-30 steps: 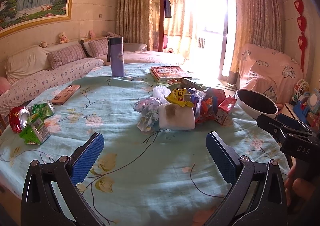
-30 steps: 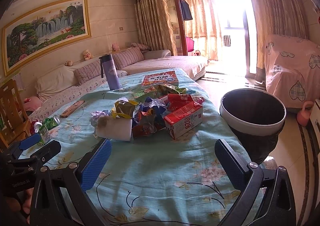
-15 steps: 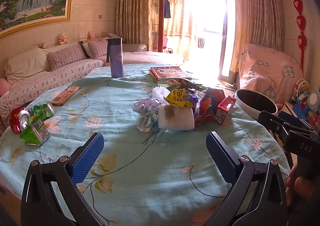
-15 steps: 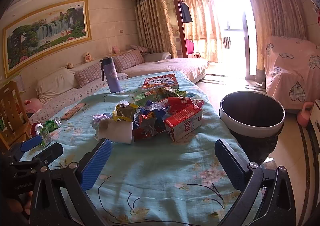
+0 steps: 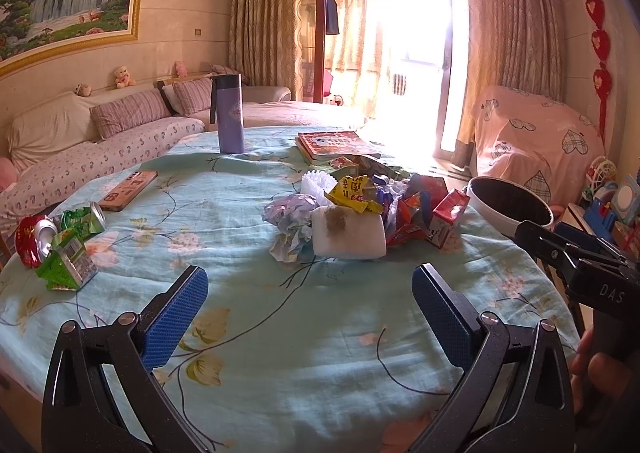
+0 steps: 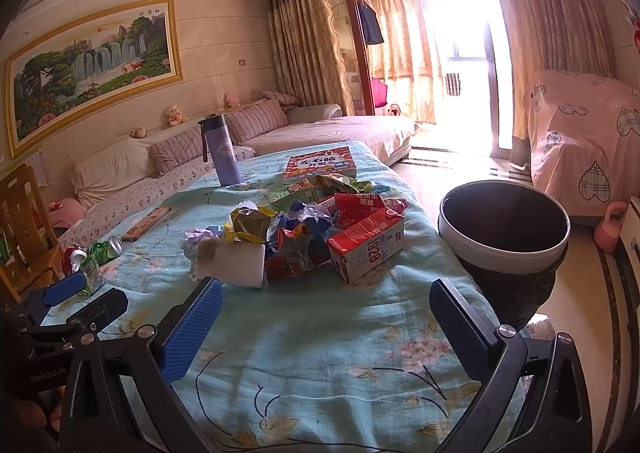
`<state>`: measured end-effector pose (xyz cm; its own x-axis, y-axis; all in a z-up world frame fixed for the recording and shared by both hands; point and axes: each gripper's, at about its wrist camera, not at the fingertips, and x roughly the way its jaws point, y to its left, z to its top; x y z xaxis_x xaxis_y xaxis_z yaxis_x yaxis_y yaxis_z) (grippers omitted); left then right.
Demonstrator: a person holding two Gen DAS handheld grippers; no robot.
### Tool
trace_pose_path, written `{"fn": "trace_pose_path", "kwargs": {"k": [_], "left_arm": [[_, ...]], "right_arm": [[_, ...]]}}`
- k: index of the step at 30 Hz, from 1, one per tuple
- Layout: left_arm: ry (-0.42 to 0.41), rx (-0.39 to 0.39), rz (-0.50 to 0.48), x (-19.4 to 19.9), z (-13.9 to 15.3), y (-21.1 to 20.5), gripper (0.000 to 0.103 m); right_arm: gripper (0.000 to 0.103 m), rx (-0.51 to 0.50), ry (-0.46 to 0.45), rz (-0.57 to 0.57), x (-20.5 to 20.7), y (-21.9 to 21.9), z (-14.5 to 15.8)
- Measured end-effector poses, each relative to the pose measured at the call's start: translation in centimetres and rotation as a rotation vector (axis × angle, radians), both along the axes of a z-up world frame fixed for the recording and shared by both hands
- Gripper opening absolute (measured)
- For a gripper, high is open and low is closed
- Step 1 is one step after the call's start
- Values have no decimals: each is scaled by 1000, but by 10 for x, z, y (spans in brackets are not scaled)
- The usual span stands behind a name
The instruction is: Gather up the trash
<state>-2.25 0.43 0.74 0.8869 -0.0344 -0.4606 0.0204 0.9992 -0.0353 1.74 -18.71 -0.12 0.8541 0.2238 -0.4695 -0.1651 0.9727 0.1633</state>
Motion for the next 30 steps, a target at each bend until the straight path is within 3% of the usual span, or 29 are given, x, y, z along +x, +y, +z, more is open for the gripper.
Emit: {"fn": "trace_pose_path", "kwargs": {"k": [16, 30], "left_arm": [[18, -16, -17, 4, -7, 1, 103], [95, -51, -55, 35, -16, 8, 101]], "right_arm": [[103, 5, 8, 3, 1, 0, -4], [102, 3, 50, 2, 22, -3, -10]]}}
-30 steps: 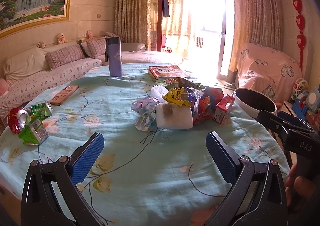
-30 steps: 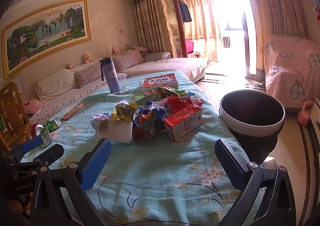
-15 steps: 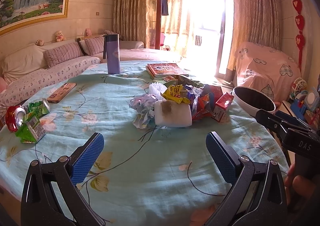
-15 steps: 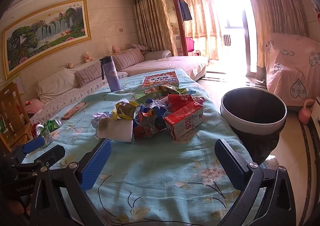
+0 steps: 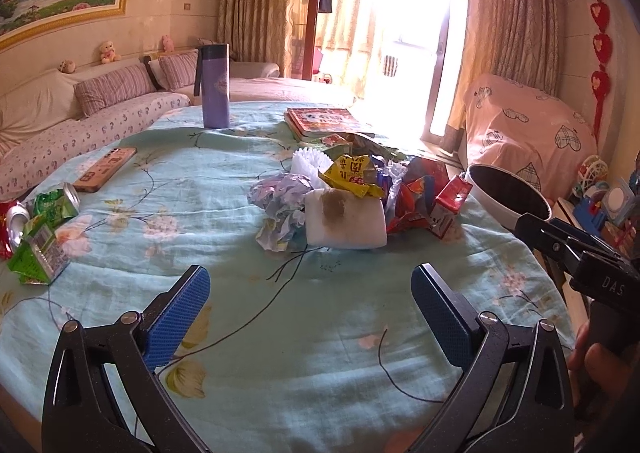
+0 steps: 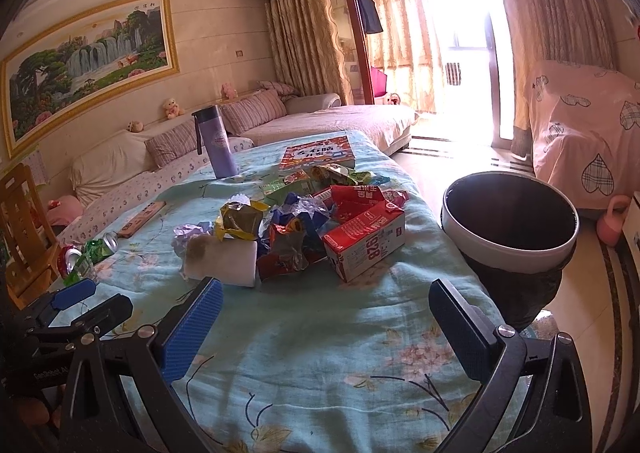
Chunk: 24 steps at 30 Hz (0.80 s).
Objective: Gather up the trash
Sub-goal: 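Grasp the white stained block with the left tool while the right tool grasps the red milk carton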
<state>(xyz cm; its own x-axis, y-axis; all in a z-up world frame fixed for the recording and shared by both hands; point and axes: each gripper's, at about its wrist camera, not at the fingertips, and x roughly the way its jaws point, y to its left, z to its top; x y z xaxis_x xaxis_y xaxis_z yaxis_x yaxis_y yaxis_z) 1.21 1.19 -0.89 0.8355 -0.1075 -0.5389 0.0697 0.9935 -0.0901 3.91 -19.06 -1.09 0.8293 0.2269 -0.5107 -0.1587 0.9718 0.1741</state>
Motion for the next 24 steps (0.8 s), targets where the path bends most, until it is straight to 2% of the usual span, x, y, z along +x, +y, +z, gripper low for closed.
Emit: {"fn": "trace_pose_path", "kwargs": {"k": [13, 24], "left_arm": [[105, -49, -50, 59, -13, -2, 86], [183, -100, -81, 101, -27, -3, 77]], "right_arm": [[78, 52, 134, -15, 56, -15, -18], [76, 120, 246, -39, 109, -22, -32]]}}
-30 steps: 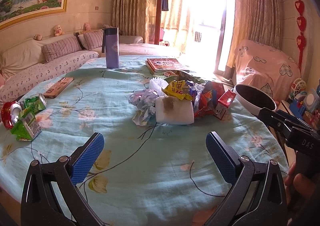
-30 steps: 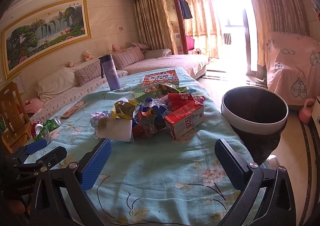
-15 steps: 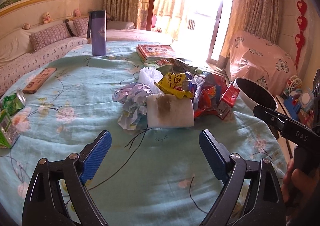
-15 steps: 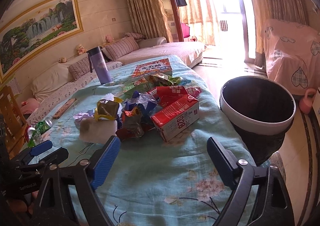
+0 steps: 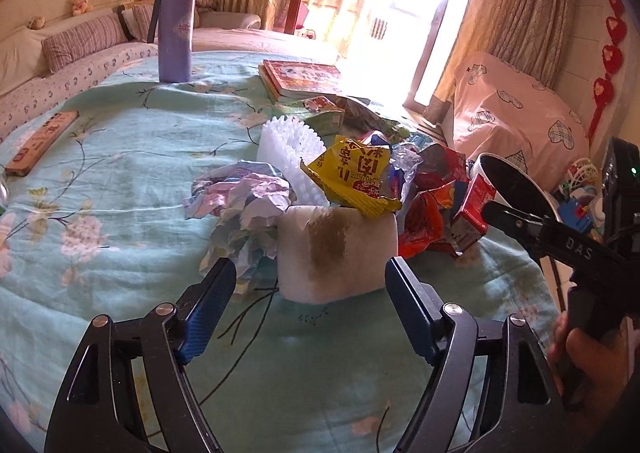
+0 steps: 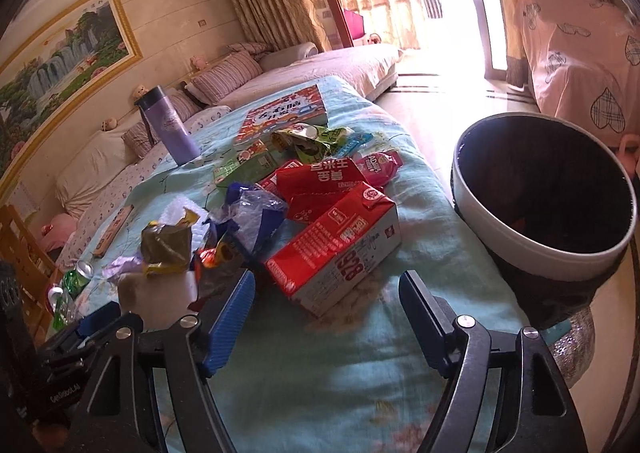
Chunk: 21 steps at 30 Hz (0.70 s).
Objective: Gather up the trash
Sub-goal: 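Grasp the white stained block with the left tool while the right tool grasps the red milk carton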
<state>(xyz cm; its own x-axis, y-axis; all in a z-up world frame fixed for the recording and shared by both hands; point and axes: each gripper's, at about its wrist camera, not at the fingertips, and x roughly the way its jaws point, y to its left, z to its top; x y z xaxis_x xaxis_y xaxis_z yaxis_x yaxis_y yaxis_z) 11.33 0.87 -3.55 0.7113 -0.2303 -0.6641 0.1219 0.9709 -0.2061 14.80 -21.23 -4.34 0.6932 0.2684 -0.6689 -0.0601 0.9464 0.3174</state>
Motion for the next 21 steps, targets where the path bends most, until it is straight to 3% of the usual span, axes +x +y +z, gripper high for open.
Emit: {"fn": "trace_pose_path", "kwargs": {"k": [5, 7, 9, 10, 14, 19, 21], "left_arm": [[22, -31, -26, 7, -4, -3, 65], [31, -43, -44, 7, -5, -6, 51], [29, -57, -52, 5, -4, -9, 45], [21, -67, -61, 2, -3, -10, 38], [-15, -64, -97, -16, 6, -18, 32], [-54, -57, -104, -38, 14, -21, 30], [-72, -63, -100, -44, 20, -20, 30]], "right_arm": [[76, -11, 57, -7, 25, 8, -9], [76, 17, 77, 1, 29, 7, -15], [75, 27, 75, 5, 29, 7, -16], [69, 37, 72, 13, 28, 6, -15], [40, 56, 46, 40, 15, 0, -8], [38, 71, 34, 38, -6, -16, -5], [5, 71, 29, 37, -15, -21, -3]]}}
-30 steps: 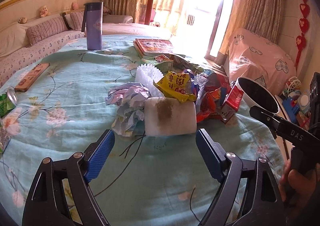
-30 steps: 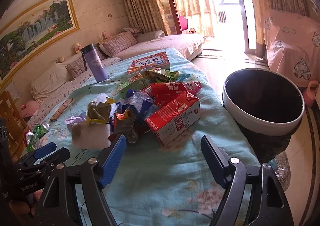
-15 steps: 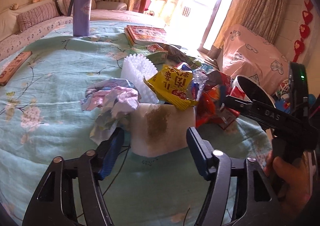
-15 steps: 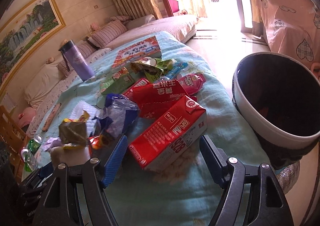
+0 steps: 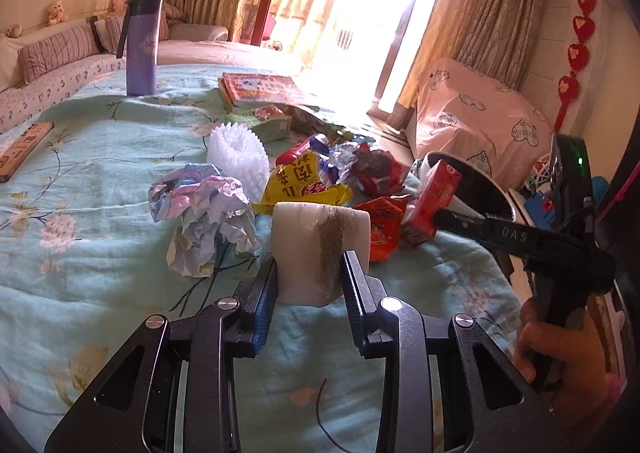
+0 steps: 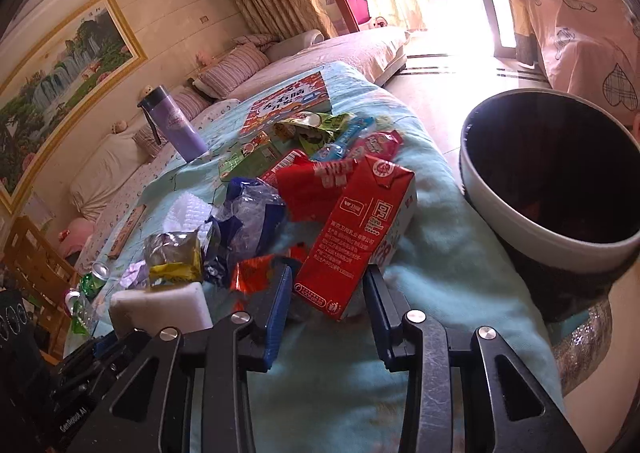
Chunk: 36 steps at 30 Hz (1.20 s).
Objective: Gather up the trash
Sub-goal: 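Grasp the white stained block with the left tool while the right tool grasps the red milk carton, then carry the block and carton over the trash bin and open both tools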
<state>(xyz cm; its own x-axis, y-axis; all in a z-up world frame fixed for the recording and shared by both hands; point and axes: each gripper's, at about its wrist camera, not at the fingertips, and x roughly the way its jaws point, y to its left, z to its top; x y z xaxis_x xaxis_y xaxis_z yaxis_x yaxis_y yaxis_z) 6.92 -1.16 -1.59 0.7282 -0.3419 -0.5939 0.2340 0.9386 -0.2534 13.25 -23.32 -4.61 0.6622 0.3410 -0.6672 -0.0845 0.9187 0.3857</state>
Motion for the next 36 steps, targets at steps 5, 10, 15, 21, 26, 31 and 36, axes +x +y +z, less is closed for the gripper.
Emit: {"fn": "trace_pose_path", "kwargs": {"k": [5, 10, 15, 21, 26, 31, 36], "left_arm": [[-36, -10, -18, -11, 15, -7, 30], [-49, 1, -30, -18, 18, -14, 30], [-45, -1, -22, -14, 18, -9, 30], [-55, -4, -39, -11, 24, -16, 30], [-68, 3, -79, -7, 30, -35, 30], [-65, 5, -144, 1, 32, -68, 30], [-57, 35, -204, 15, 29, -107, 30]], "right_arm": [[0, -20, -3, -16, -14, -8, 5], [22, 26, 1, -22, -10, -11, 7], [51, -51, -33, 6, 2, 10, 10], [35, -75, 18, 23, 27, 19, -13], [33, -33, -42, -7, 6, -4, 1], [33, -13, -81, -66, -14, -44, 17], [33, 0, -78, -120, -24, -85, 20]]}}
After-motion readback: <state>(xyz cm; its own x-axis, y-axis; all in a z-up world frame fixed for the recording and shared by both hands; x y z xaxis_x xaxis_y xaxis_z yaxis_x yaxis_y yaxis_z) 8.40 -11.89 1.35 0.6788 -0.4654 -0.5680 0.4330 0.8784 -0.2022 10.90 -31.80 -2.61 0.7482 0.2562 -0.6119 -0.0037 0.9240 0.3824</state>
